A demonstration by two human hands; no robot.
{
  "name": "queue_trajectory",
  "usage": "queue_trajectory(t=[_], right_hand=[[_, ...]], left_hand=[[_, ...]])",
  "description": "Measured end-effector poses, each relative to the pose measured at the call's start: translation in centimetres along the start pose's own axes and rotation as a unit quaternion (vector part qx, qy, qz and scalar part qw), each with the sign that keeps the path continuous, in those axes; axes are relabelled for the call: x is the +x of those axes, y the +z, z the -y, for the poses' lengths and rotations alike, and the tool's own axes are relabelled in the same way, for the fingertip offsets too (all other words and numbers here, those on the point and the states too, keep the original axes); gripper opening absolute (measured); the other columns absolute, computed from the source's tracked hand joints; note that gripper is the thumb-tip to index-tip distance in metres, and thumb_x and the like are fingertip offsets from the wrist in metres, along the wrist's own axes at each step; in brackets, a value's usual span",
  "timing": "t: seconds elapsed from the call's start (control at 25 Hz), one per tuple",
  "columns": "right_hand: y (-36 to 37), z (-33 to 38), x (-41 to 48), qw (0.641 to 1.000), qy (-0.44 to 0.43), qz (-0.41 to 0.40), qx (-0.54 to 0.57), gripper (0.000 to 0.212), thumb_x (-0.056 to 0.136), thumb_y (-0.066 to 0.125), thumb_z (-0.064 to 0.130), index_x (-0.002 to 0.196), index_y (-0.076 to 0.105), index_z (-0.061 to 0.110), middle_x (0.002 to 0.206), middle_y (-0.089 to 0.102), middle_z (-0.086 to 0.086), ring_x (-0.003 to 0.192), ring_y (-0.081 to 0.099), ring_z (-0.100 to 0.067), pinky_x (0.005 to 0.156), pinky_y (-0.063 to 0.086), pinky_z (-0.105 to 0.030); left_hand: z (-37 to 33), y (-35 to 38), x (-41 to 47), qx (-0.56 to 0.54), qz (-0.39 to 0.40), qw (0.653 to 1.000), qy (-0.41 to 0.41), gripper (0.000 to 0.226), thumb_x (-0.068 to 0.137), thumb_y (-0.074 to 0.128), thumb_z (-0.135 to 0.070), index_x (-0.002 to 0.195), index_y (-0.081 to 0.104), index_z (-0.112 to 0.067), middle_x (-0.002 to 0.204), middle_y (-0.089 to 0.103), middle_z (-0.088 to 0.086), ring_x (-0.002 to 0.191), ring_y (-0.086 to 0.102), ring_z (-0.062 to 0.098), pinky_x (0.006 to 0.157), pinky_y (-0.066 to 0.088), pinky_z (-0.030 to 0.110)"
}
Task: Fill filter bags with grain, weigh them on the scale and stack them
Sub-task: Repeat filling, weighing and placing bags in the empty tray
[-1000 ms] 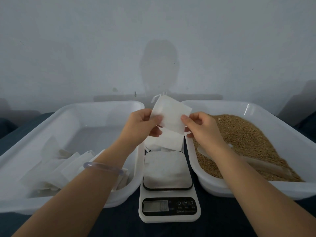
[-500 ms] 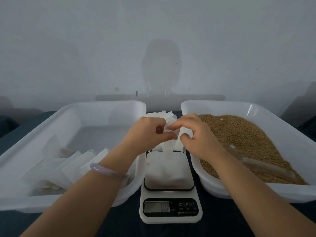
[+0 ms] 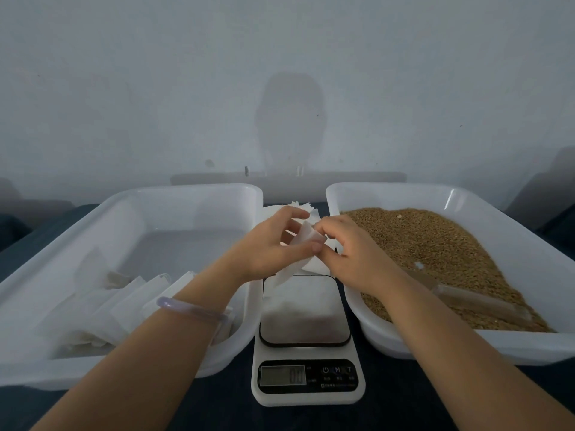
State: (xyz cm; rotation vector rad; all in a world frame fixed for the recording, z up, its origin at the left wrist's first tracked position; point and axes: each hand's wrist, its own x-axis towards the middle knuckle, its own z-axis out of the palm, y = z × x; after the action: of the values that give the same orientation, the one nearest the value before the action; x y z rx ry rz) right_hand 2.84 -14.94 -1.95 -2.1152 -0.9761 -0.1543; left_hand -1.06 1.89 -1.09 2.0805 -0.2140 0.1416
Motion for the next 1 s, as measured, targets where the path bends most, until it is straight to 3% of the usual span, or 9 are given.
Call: queue_trajectory(t=[0.12, 0.24, 0.36, 0.48, 0.52, 0.64, 0.76, 0.88, 1.0], right_hand=[[-0.2, 0.3, 0.0, 1.0, -0.003, -0.021, 0.019, 0.021, 0.097, 0.048, 0.025, 0.088, 0.054, 0.007, 0.075, 0.053, -0.001, 0.065, 0.045, -0.006, 0.057, 0.032, -0.018], [-0.2, 0.5, 0.0, 0.999, -0.011, -0.037, 0.033, 0.02, 0.097, 0.048, 0.022, 0.088, 0.06, 0.009, 0.074, 0.055, -0.005, 0.064, 0.047, -0.013, 0.06, 0.036, -0.024], [-0.3, 0.7, -0.1, 0.995, -0.005, -0.049, 0.085, 0.028, 0.095, 0.054, 0.018, 0.07, 0.053, 0.031, 0.065, 0.045, 0.012, 0.061, 0.046, -0.001, 0.06, 0.034, -0.014], [-0.4, 0.0, -0.1, 0.994, -0.003, -0.053, 0.092, 0.027, 0.094, 0.054, 0.021, 0.07, 0.051, 0.01, 0.061, 0.04, 0.009, 0.058, 0.04, -0.002, 0.061, 0.033, -0.022], [-0.5, 0.0, -0.1, 0.993, 0.004, -0.048, 0.105, 0.025, 0.094, 0.053, 0.025, 0.072, 0.053, 0.013, 0.06, 0.045, 0.012, 0.059, 0.043, -0.001, 0.061, 0.034, -0.022], [-0.5, 0.3, 0.2, 0.972, 0.048, -0.006, 0.232, 0.021, 0.09, 0.048, 0.021, 0.096, 0.067, 0.027, 0.09, 0.071, 0.009, 0.089, 0.065, -0.005, 0.08, 0.047, -0.025], [-0.7, 0.1, 0.8, 0.934, 0.099, 0.018, 0.344, 0.042, 0.071, 0.044, 0.012, 0.106, 0.067, 0.016, 0.109, 0.068, -0.011, 0.11, 0.06, -0.022, 0.103, 0.04, -0.045], [-0.8, -0.2, 1.0, 0.93, 0.101, 0.03, 0.353, 0.049, 0.065, 0.044, 0.011, 0.109, 0.066, 0.01, 0.111, 0.067, -0.017, 0.109, 0.06, -0.028, 0.105, 0.039, -0.05], [-0.8, 0.0, 1.0, 0.935, 0.115, 0.035, 0.335, 0.055, 0.064, 0.045, 0.012, 0.116, 0.064, 0.009, 0.109, 0.066, -0.025, 0.109, 0.061, -0.032, 0.105, 0.039, -0.049]], left_hand=[[-0.5, -0.1, -0.2, -0.052, 0.009, 0.999, -0.011, 0.049, 0.079, 0.064, -0.03, 0.123, 0.043, -0.027, 0.112, 0.057, 0.0, 0.096, 0.06, 0.016, 0.082, 0.05, 0.027], [-0.8, -0.1, -0.2, -0.063, 0.052, 0.996, -0.032, 0.062, 0.066, 0.058, -0.018, 0.126, 0.044, -0.016, 0.105, 0.062, 0.011, 0.089, 0.066, 0.025, 0.084, 0.055, 0.042], [-0.9, 0.0, -0.1, -0.044, 0.048, 0.997, -0.034, 0.056, 0.062, 0.054, -0.012, 0.117, 0.047, -0.007, 0.1, 0.06, 0.011, 0.081, 0.067, 0.026, 0.08, 0.057, 0.043], [-0.7, -0.2, -0.1, 0.051, -0.003, 0.999, 0.015, 0.061, 0.067, 0.066, -0.023, 0.123, 0.043, -0.015, 0.107, 0.057, 0.0, 0.095, 0.061, 0.02, 0.084, 0.051, 0.033], [-0.5, -0.3, -0.2, 0.115, -0.035, 0.991, 0.063, 0.071, 0.069, 0.075, -0.028, 0.13, 0.04, -0.017, 0.113, 0.056, -0.001, 0.104, 0.057, 0.018, 0.089, 0.046, 0.029], [-0.7, 0.0, -0.1, 0.353, -0.074, 0.916, 0.177, 0.096, 0.064, 0.082, -0.044, 0.142, 0.032, -0.015, 0.131, 0.05, 0.0, 0.122, 0.045, 0.018, 0.107, 0.024, 0.026], [-0.9, 1.6, 0.6, 0.559, -0.139, 0.802, 0.159, 0.078, 0.078, 0.067, -0.036, 0.142, 0.031, -0.013, 0.131, 0.052, 0.001, 0.129, 0.041, 0.021, 0.117, -0.001, 0.037], [-0.7, 1.9, 0.9, 0.546, -0.177, 0.807, 0.137, 0.053, 0.081, 0.056, -0.026, 0.13, 0.043, -0.012, 0.117, 0.061, 0.0, 0.112, 0.055, 0.023, 0.113, 0.011, 0.03], [-0.2, 1.7, 1.0, 0.516, -0.15, 0.837, 0.101, 0.051, 0.082, 0.054, -0.035, 0.128, 0.04, -0.015, 0.117, 0.06, -0.002, 0.103, 0.059, 0.022, 0.092, 0.031, 0.029]])
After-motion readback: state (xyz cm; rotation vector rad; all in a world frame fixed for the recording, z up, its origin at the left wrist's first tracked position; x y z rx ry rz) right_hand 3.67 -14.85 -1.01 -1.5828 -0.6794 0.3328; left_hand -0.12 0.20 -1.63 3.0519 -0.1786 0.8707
